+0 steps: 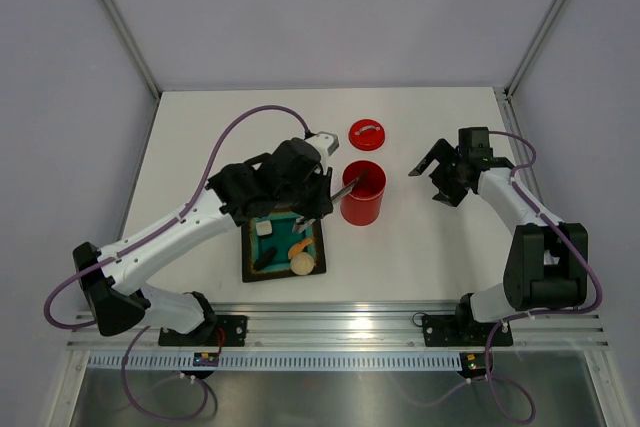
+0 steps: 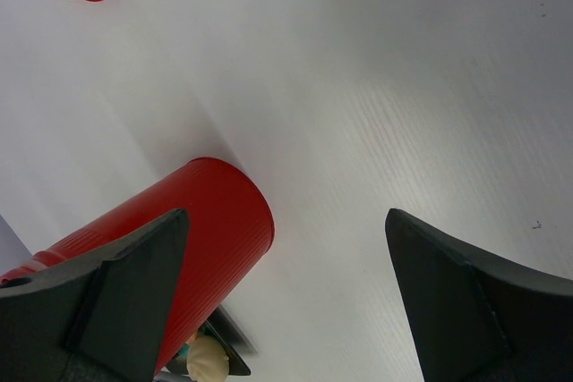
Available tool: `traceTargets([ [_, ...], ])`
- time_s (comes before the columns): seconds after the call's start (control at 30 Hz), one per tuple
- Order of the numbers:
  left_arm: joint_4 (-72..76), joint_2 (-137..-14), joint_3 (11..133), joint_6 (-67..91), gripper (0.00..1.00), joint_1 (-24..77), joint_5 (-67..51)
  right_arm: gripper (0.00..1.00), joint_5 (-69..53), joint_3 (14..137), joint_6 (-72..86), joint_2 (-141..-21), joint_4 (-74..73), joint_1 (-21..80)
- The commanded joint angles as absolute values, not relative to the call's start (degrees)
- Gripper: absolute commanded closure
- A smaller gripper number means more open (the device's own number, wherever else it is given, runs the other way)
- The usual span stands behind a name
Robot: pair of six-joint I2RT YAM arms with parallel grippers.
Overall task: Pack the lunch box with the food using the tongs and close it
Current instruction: Place the fake food in the packing box, then pick up the fake food from the plate.
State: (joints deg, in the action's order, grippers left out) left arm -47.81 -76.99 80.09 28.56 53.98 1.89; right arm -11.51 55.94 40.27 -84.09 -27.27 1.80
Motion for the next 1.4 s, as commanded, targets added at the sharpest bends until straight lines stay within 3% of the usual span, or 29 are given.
traceTargets([
  [0.0, -44.4, -74.0, 81.1, 28.0, 0.92, 54.5, 2.1, 0.01, -11.4, 56.1, 39.0, -81.5, -26.4, 1.8],
  [0.2, -47.6, -68.7, 80.7, 28.8, 0.96, 54.5, 5.5, 0.01, -9.4, 56.8, 37.4, -79.3, -28.6, 1.8],
  [0.43, -57.6, -60.0, 73.6, 32.8, 0.94, 54.5, 10.5, 0.01, -7.5, 58.2, 35.7, -76.8, -31.1, 1.7],
  [0.67, -64.9, -50.7, 62.9, 38.3, 0.8, 54.5, 8.2, 0.01, -6.8, 59.3, 34.5, -74.9, -32.8, 1.8],
  [1.0, -67.6, -46.0, 59.7, 38.6, 0.73, 54.5, 2.5, 0.0, -6.8, 58.6, 34.3, -74.9, -33.0, 1.8],
  [1.2, -66.7, -44.1, 58.4, 37.3, 0.61, 54.6, -2.7, 0.01, -6.8, 58.9, 34.2, -75.0, -33.5, 1.8],
  [1.37, -66.3, -44.6, 56.8, 36.8, 0.6, 54.5, -3.7, 0.0, -6.8, 58.6, 34.4, -74.8, -33.5, 1.8],
])
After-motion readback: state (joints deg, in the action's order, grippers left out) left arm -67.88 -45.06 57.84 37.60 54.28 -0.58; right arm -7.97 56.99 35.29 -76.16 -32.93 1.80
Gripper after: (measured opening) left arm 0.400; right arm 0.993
